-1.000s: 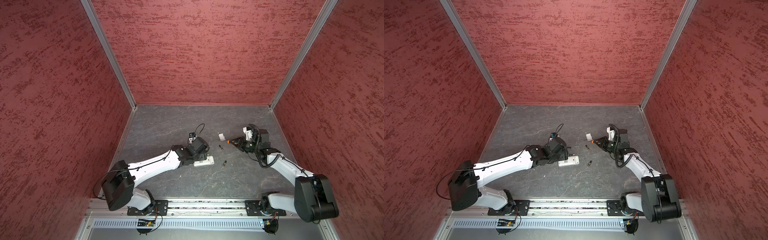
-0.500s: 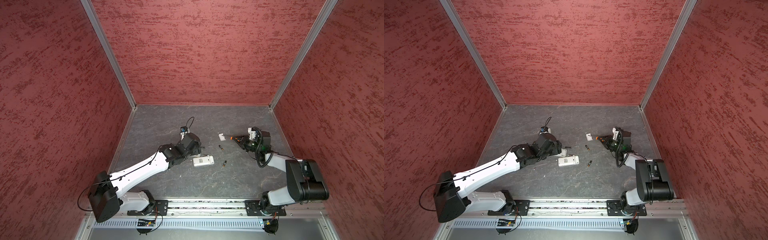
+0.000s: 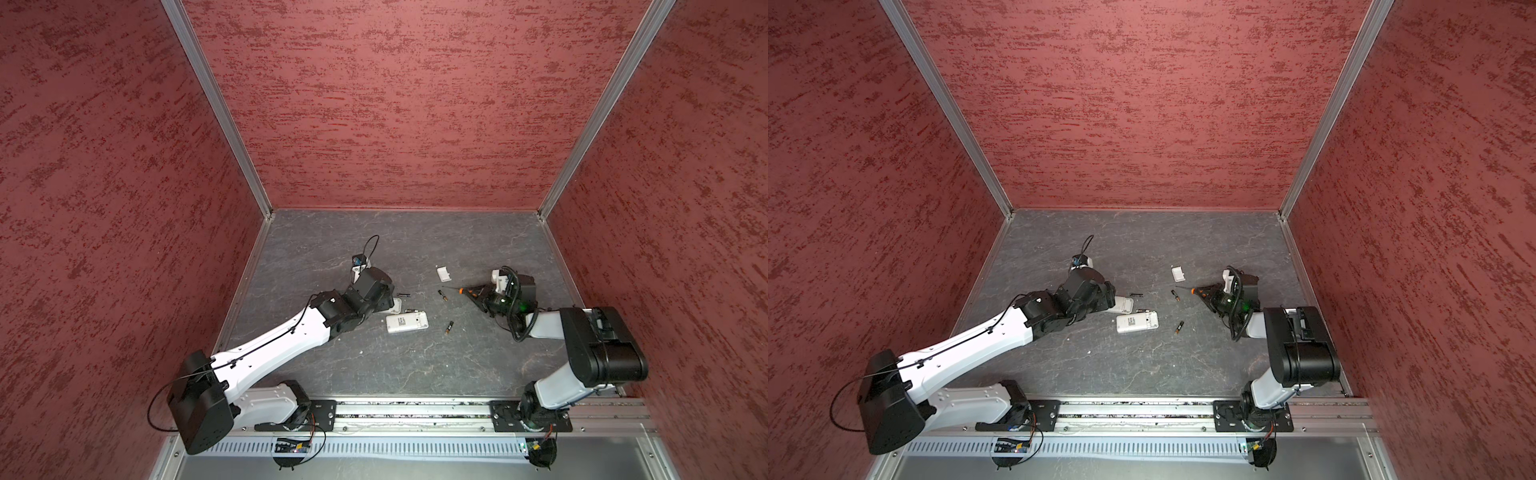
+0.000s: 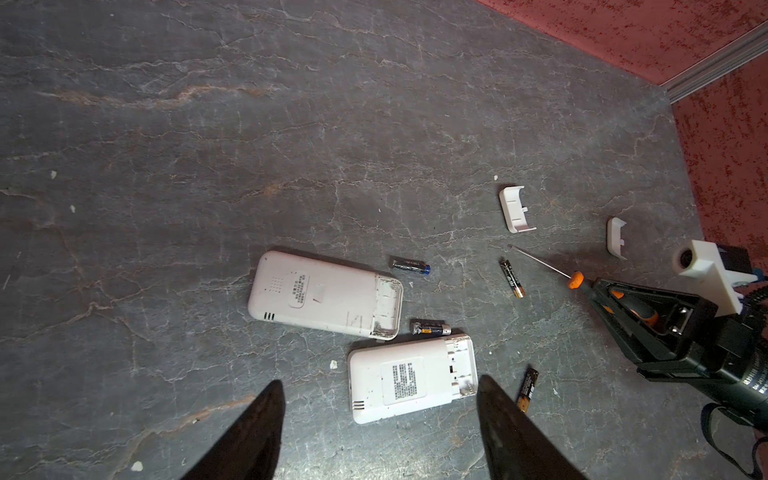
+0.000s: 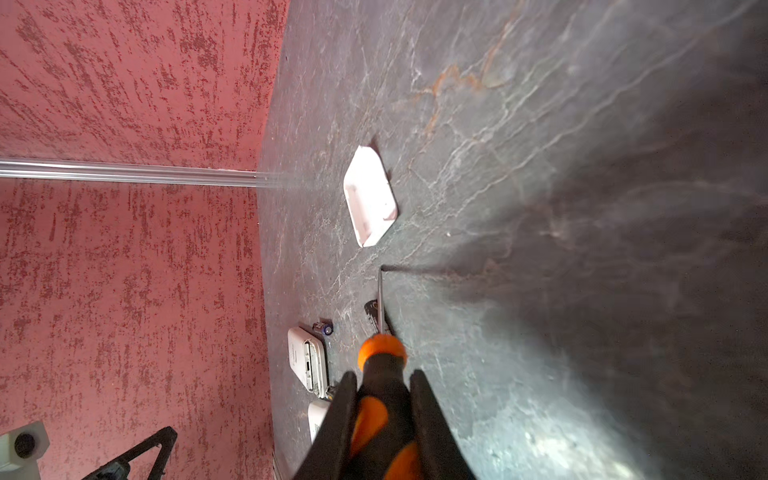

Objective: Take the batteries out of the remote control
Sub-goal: 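Lower the screwdriver onto the table and open the right gripper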

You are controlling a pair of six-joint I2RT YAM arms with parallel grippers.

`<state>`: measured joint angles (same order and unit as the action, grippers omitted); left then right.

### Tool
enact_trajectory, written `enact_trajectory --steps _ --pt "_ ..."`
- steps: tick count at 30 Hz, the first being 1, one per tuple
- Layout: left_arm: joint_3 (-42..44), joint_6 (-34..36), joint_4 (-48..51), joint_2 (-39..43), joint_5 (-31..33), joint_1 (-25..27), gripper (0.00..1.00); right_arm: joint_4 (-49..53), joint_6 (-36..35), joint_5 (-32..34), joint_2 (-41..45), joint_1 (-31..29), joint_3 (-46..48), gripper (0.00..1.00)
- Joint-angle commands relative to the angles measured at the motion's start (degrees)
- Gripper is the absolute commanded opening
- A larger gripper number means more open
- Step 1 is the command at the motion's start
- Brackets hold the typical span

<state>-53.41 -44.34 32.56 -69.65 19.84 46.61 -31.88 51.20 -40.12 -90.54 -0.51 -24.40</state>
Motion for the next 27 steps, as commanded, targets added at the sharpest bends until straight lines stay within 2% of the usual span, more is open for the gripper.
enact_trajectory --steps 1,8,13,18,27 --pt "1.3 -1.1 0.4 1.7 1.0 -0.3 0.73 0.2 -2.4 -0.3 0.5 0.2 0.5 0.0" --pt "2.8 -1.9 0.9 3.0 1.5 -0.1 0.72 2.5 -3.8 1.7 0.6 0.2 0.5 0.0" --pt "3.3 -1.8 0.8 2.7 1.6 -0.5 0.73 2.5 -4.0 2.7 -0.4 0.3 1.4 0.09" --pt "4.3 -1.8 -0.4 2.6 1.0 -1.2 0.73 2.9 -4.0 3.6 -0.5 0.2 2.2 0.25" --pt "5.7 -1.5 -1.9 3.1 0.1 -2.5 0.74 2.7 -2.7 4.6 -0.1 0.3 3.1 0.35"
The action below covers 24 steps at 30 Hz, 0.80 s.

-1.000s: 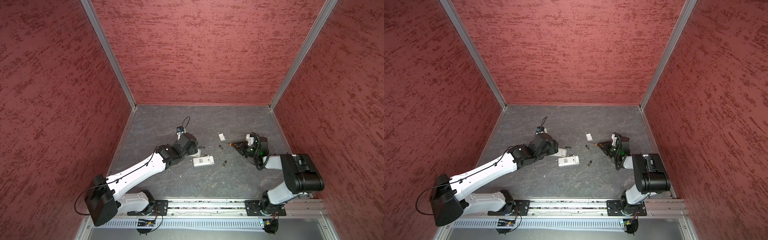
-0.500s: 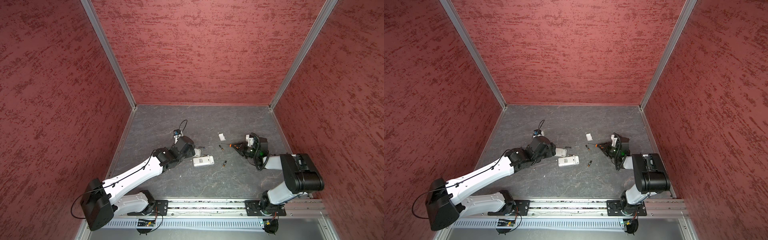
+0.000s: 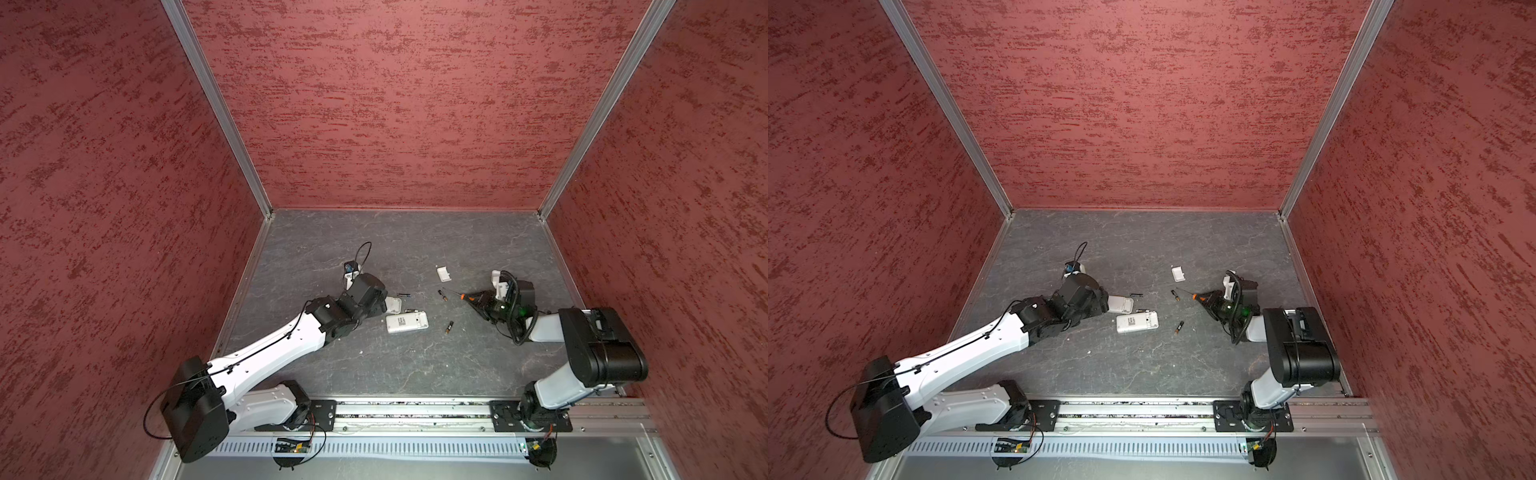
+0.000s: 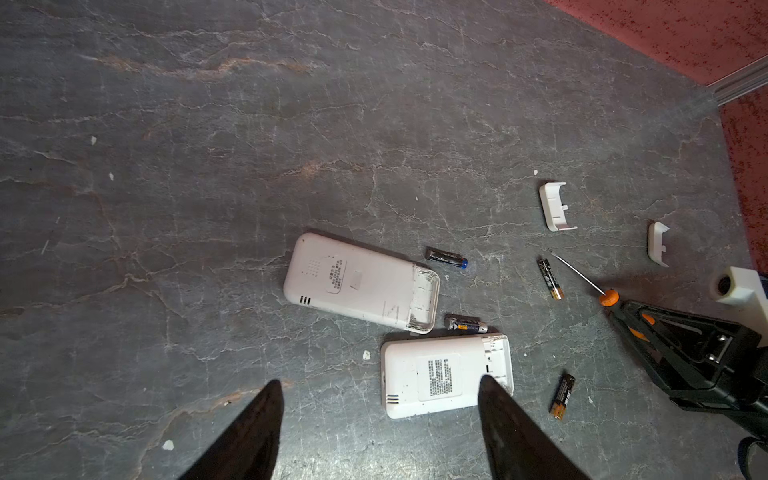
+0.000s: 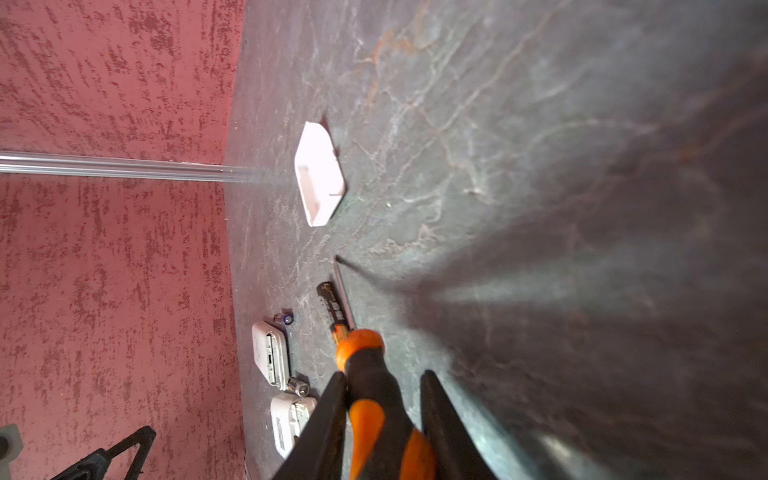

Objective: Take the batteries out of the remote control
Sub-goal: 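Lower the screwdriver onto the table and open the right gripper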

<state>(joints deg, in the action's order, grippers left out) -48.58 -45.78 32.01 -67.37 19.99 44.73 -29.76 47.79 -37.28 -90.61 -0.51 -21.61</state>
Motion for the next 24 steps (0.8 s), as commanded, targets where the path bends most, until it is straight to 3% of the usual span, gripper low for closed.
enact_trajectory --steps 1,9,16,24 --pt "1.0 0.0 -1.5 0.9 -0.2 -0.8 0.74 0.9 0.7 1.9 0.1 0.2 0.3 0.38" --pt "3.7 0.0 -3.1 2.0 -0.9 -2.4 0.74 4.6 0.3 4.1 3.6 0.2 1.1 0.53" --pt "5.8 0.7 -4.7 2.9 -2.2 -4.6 0.73 13.2 0.6 8.5 10.1 0.2 1.6 0.57" --pt "8.6 1.6 -7.7 4.0 -5.0 -7.6 0.74 31.8 -0.8 15.7 19.4 -0.7 -1.7 0.58"
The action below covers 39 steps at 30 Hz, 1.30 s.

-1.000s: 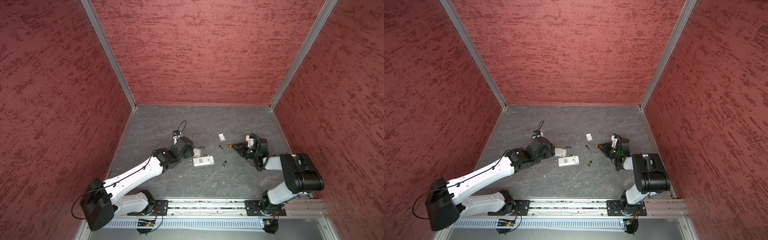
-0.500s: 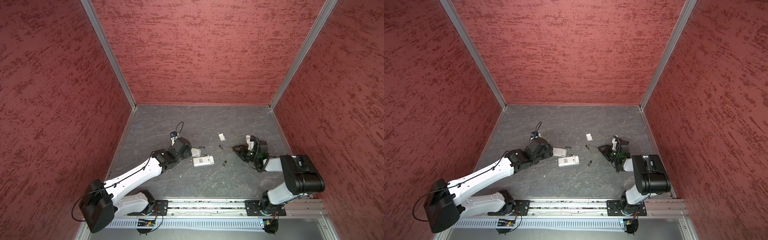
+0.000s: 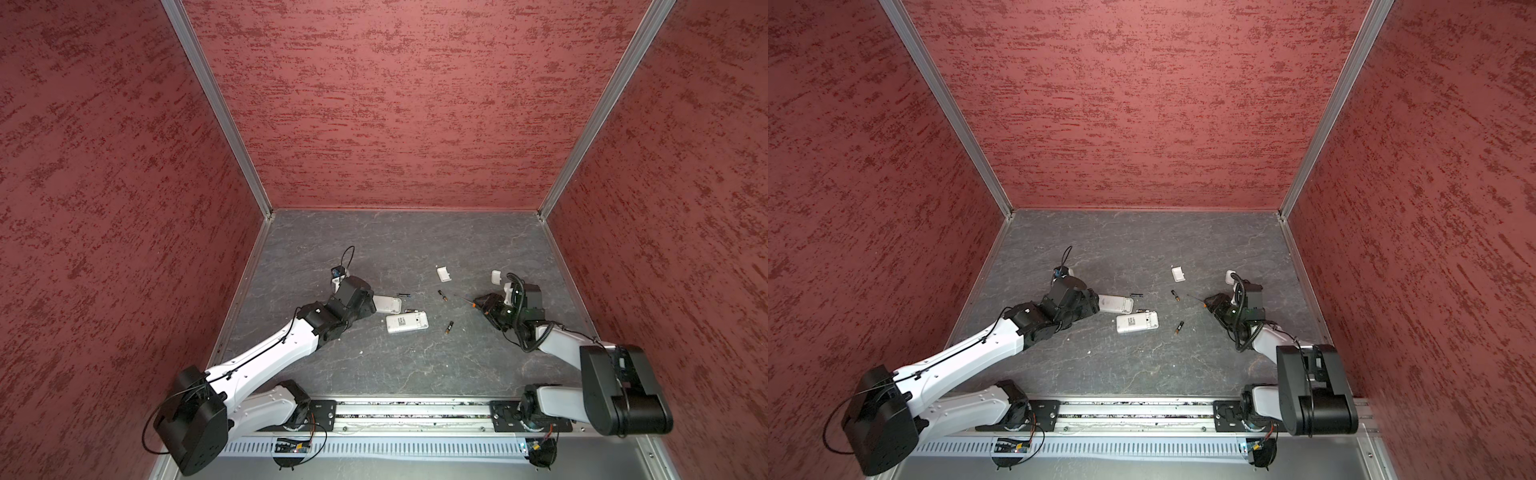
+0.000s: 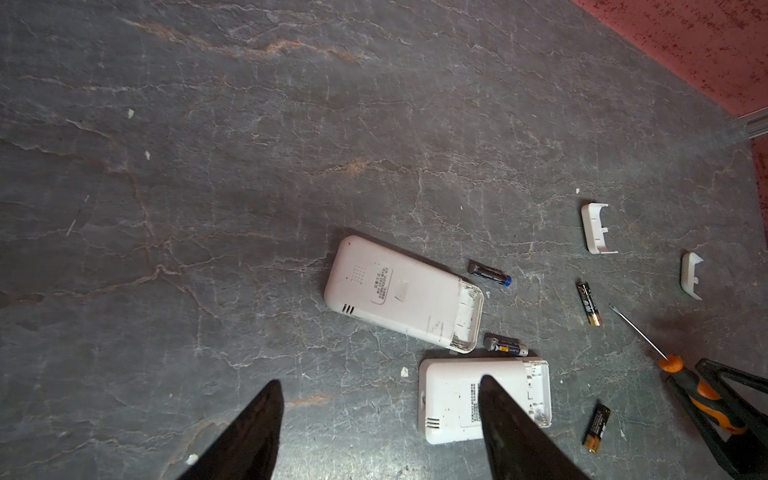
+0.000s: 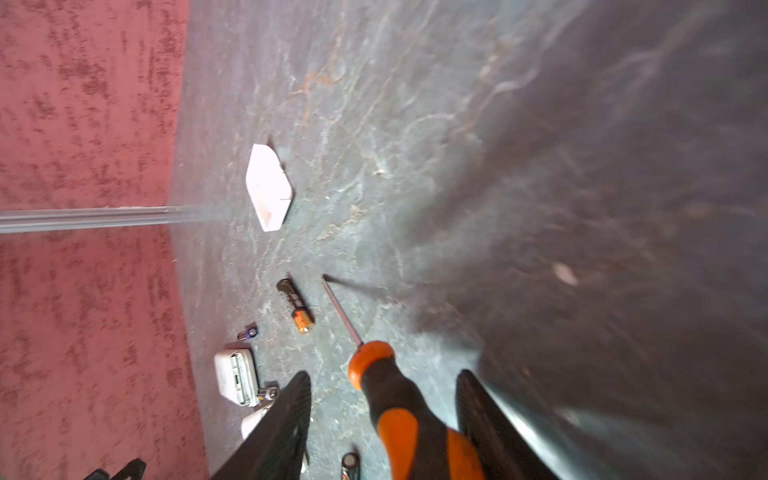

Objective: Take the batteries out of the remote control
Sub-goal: 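Lower the screwdriver onto the table and open the right gripper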

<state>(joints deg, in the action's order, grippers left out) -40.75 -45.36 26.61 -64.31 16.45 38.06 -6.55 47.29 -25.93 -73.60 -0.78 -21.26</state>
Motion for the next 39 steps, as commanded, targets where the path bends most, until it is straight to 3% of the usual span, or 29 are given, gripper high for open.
enact_trajectory --steps 1,8,15,18,28,34,39 --pt "1.0 1.3 -2.6 1.1 -1.7 -1.2 0.74 10.5 -0.1 5.1 3.4 -0.6 -2.4 0.59" --pt "2.7 1.7 -3.6 2.2 -2.7 -2.3 0.74 15.9 2.4 6.2 8.0 -0.8 -2.1 0.65" --pt "3.1 1.2 -3.5 3.5 -2.7 -2.6 0.74 15.8 3.1 4.8 6.4 -1.3 -2.6 0.75" --pt "3.2 1.0 -2.9 4.1 -2.4 -2.6 0.74 22.9 -0.6 10.4 5.3 -4.1 -6.5 0.79" --pt "1.7 1.2 -1.3 3.0 -1.8 -2.8 0.74 32.8 -4.8 20.2 1.2 -11.1 -11.4 0.81" --pt "0.0 2.5 -2.1 1.0 -2.6 -3.6 0.74 39.2 -4.8 27.1 1.1 -15.5 -13.2 0.86" --pt "-1.6 3.7 -2.6 -0.9 -3.2 -4.1 0.74 42.4 -3.4 28.0 4.7 -17.4 -12.1 0.87"
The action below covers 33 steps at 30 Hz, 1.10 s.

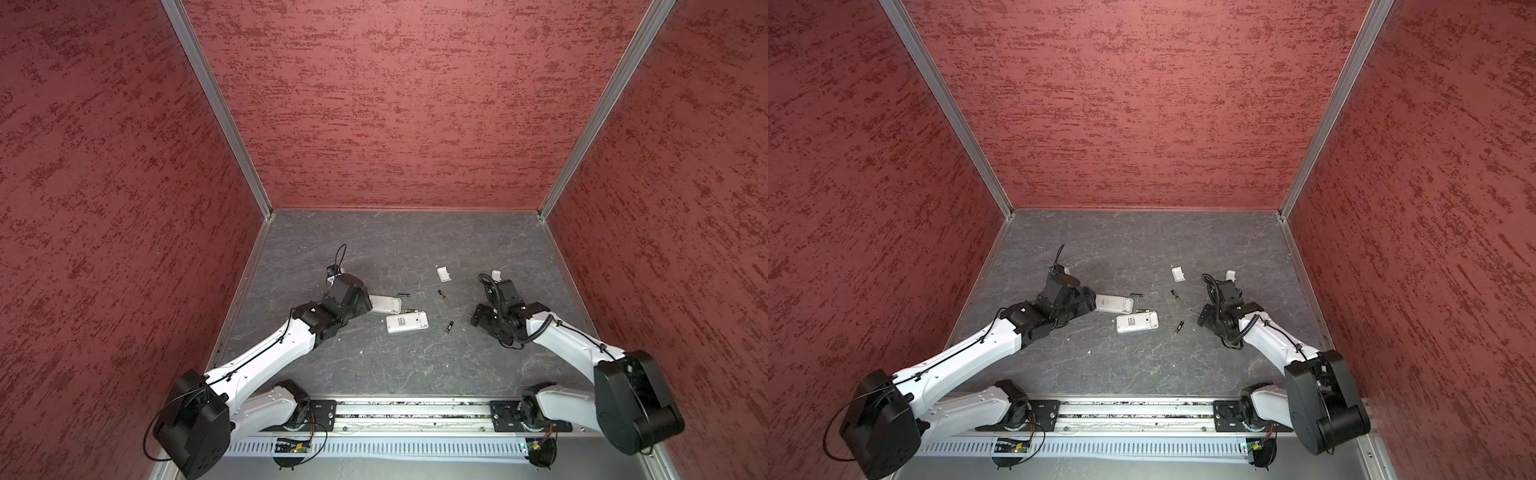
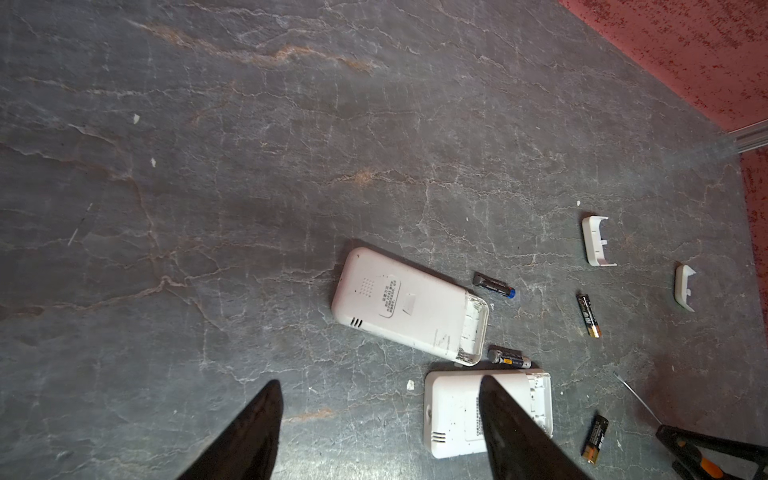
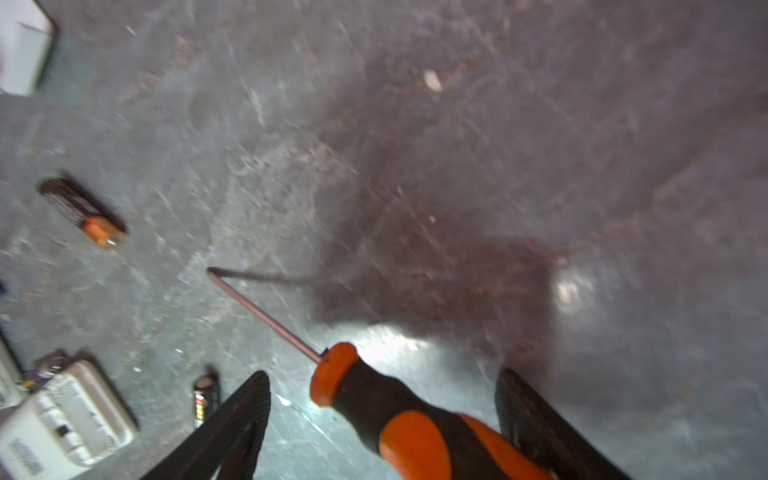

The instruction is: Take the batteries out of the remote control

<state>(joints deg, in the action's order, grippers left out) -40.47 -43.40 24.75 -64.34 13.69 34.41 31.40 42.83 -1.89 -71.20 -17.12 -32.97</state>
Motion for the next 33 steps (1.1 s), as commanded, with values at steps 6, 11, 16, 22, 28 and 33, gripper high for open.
enact_trajectory --steps 6,11,16,22,28,33 --pt "-2.7 2.8 -1.2 -2.1 -1.6 -1.6 0.74 10.9 -0.2 2.6 4.4 -4.3 -1.3 0.87" --pt "-2.9 3.0 -0.8 -1.6 -1.7 -1.9 0.74 13.8 -1.9 0.2 2.9 -6.3 -3.1 0.87" --pt "-2.6 2.6 0.1 -0.4 -1.6 -2.0 0.74 14.3 -1.1 1.6 3.0 -7.5 -3.8 0.88" --pt "-2.6 2.0 2.2 1.0 -1.1 -1.9 0.74 10.6 2.7 2.0 10.3 -8.2 -3.1 0.87" --pt "-2.8 2.2 3.6 0.4 0.0 -2.2 0.75 4.5 -0.6 5.1 11.5 -8.2 -3.6 0.87" --pt "-4.0 3.9 5.5 0.0 4.1 -4.0 0.83 -9.3 -4.1 8.4 13.4 -8.2 -1.9 0.99"
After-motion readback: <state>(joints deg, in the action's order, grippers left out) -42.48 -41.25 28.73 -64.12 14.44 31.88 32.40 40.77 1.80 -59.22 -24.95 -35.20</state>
